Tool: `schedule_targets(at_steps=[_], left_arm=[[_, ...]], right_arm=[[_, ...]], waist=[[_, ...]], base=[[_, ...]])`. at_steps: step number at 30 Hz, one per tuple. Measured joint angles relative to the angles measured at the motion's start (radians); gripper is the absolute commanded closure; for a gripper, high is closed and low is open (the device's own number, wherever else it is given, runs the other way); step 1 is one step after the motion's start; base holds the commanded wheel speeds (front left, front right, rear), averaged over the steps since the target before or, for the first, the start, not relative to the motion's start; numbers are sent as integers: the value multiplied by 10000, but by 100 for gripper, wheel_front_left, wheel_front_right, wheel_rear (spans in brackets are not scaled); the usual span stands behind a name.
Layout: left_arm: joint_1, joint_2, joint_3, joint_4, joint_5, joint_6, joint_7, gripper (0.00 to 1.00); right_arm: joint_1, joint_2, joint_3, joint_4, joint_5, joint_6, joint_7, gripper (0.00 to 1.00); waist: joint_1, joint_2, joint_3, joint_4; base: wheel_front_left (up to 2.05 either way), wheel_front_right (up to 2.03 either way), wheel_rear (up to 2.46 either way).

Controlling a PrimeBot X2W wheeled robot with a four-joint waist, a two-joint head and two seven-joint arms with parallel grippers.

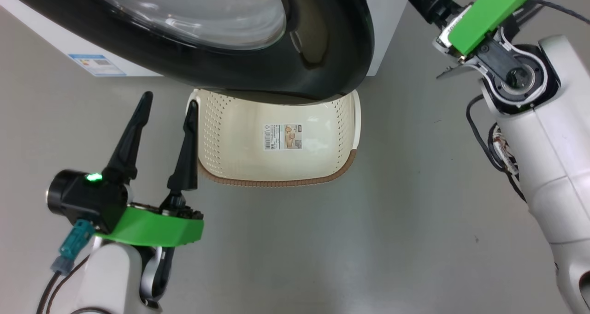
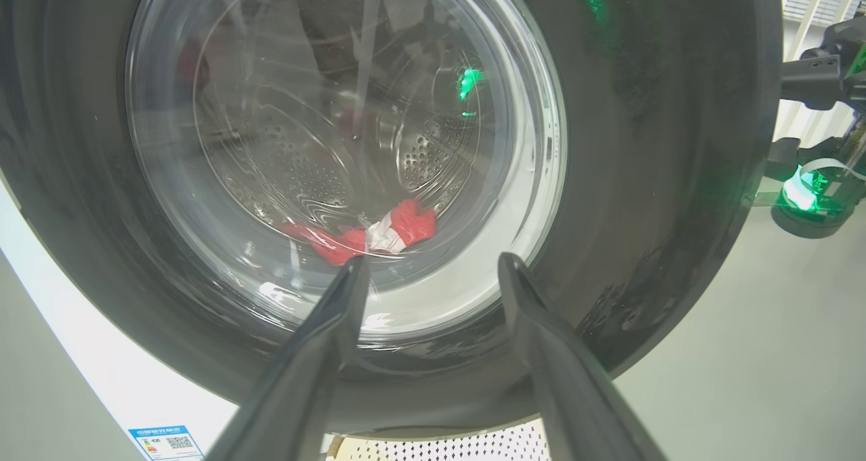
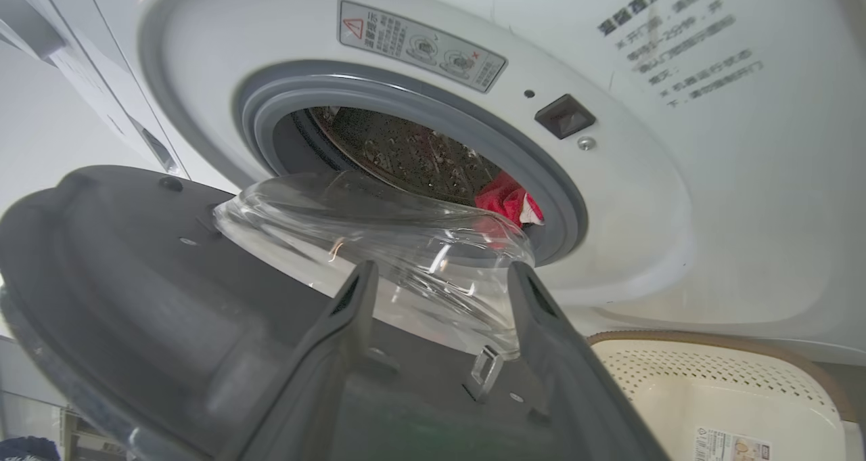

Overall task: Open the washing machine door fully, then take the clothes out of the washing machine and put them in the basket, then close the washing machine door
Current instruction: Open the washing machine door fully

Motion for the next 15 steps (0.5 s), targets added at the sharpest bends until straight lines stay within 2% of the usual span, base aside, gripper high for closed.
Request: schedule_targets(at_steps=[5,15], left_arm=[[1,0,98,104,-2,0,0,0],[8,8,362,261,-2,0,0,0]], right_arm=[[559,-527,748,-353,-1197,0,-1553,0],[1125,-957,1766,-424,-2617,0,-4761,0]], waist=[[1,0,-83,-120],[0,0,-295,-406]], base=[[0,0,0],[0,0,0]])
